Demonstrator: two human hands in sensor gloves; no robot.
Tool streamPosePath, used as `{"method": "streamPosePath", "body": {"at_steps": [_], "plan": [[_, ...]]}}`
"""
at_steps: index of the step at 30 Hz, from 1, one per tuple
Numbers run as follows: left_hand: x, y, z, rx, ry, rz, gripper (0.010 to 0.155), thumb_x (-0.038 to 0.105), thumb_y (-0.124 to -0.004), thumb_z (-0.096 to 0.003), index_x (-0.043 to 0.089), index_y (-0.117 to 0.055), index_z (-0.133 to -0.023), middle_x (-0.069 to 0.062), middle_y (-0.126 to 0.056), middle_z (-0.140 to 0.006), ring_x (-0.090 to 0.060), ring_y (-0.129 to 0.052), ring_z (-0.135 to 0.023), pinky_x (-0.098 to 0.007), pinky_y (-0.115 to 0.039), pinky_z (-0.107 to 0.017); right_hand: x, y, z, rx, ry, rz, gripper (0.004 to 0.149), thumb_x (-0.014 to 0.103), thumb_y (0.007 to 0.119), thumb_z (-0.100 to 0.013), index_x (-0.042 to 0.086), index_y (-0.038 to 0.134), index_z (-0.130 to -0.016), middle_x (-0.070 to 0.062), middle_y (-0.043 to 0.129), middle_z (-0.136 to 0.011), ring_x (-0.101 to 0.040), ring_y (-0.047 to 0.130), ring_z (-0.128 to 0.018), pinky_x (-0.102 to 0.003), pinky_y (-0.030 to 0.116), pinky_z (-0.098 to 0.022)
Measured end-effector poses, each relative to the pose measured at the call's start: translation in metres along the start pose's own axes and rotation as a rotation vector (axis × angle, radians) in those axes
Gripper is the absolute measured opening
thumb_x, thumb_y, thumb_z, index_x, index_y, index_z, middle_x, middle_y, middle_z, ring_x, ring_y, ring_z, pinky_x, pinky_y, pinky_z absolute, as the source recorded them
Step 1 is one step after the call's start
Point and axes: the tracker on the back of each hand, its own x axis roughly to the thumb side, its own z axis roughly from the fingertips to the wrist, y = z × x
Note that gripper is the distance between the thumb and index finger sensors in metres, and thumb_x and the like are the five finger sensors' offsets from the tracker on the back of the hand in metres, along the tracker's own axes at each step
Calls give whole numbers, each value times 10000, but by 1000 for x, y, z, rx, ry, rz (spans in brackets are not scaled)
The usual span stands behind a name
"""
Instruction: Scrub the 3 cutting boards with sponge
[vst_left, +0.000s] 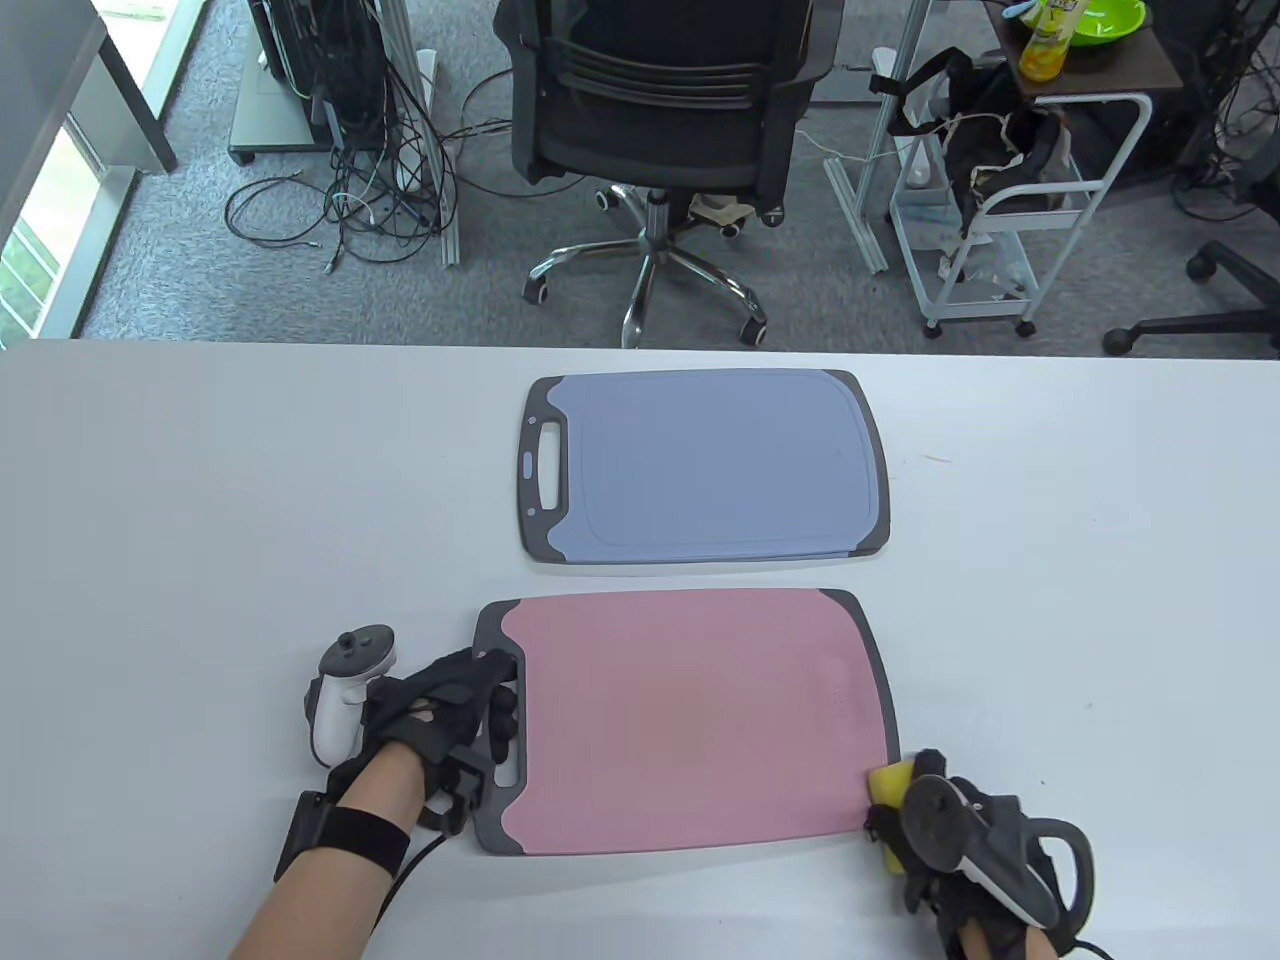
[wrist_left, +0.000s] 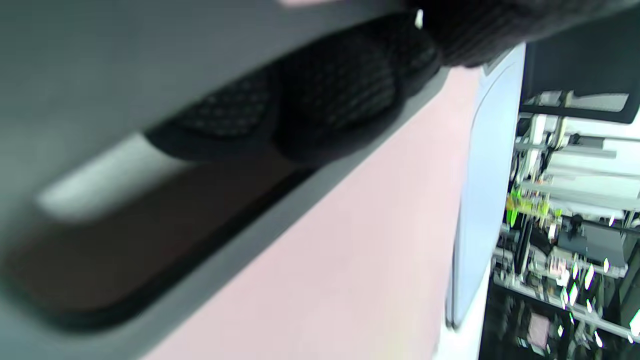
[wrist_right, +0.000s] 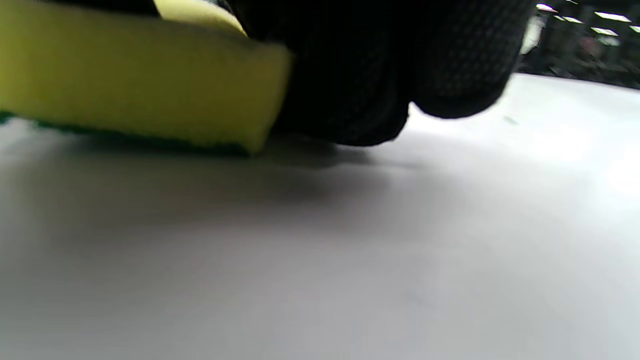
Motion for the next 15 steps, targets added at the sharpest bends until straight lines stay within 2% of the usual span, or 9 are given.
{"method": "streamPosePath", "body": {"at_steps": [1,2,4,7,9,10,11,13,15], "plan": [[1,1,1,-36,-27,-1,550,548,-778,-537,220,-726,-976,82,-974,-639,-57,-1099,-441,-337,-1013,-381,-6,-1,-1,-18,35,-28,800,602,759,-443,64,644,-1025,-96,875,-703,-227,938,-480,-453,811,-429],[4,3,4,-40,-108,1,503,526,-768,-552,233,-729,-958,74,-965,-644,-61,-1091,-444,-338,-1008,-378,-14,-5,-3,-25,70,-22,801,605,755,-443,71,637,-1028,-90,871,-717,-224,936,-490,-451,810,-436],[13,8,9,-34,-291,-12,485,499,-757,-590,168,-736,-944,58,-966,-632,-54,-1086,-429,-328,-1010,-362,-22,-9,-5,-70,100,-32,800,614,746,-446,81,632,-1031,-81,869,-724,-216,935,-497,-443,812,-441],[44,12,38,38,-582,-99,486,468,-766,-584,158,-740,-958,35,-962,-641,-103,-1060,-435,-368,-977,-380,-31,-11,-4,-100,137,-145,800,610,749,-448,76,632,-1031,-86,869,-724,-221,935,-498,-448,809,-441],[71,10,72,125,-853,-302,474,470,-768,-574,220,-722,-975,54,-947,-681,-102,-1043,-481,-380,-958,-428,-34,-13,-2,-119,143,-161,802,612,747,-448,77,630,-1033,-86,868,-728,-221,935,-501,-449,810,-442],[79,8,86,174,-945,-371,467,463,-781,-563,257,-718,-978,45,-935,-717,-125,-1034,-525,-407,-941,-470,-35,-14,-2,-125,144,-167,801,613,744,-449,80,628,-1035,-82,866,-731,-219,934,-504,-446,810,-445],[86,4,105,268,-1025,-465,453,443,-815,-545,286,-739,-963,34,-934,-760,-174,-1024,-612,-456,-914,-535,-36,-15,-2,-129,146,-181,800,615,742,-450,82,627,-1035,-83,866,-732,-219,934,-505,-445,809,-446],[93,-3,125,361,-1091,-722,422,443,-876,-506,345,-805,-910,75,-962,-825,-187,-1034,-766,-513,-887,-647,-38,-16,-1,-145,149,-214,802,614,742,-450,78,627,-1035,-84,866,-733,-219,934,-505,-446,809,-445],[89,-12,130,324,-1022,-996,409,438,-890,-469,352,-836,-865,100,-985,-823,-186,-1041,-826,-539,-855,-665,-40,-17,-1,-160,153,-232,800,612,739,-452,77,626,-1036,-86,865,-734,-222,934,-507,-449,808,-446]]}}
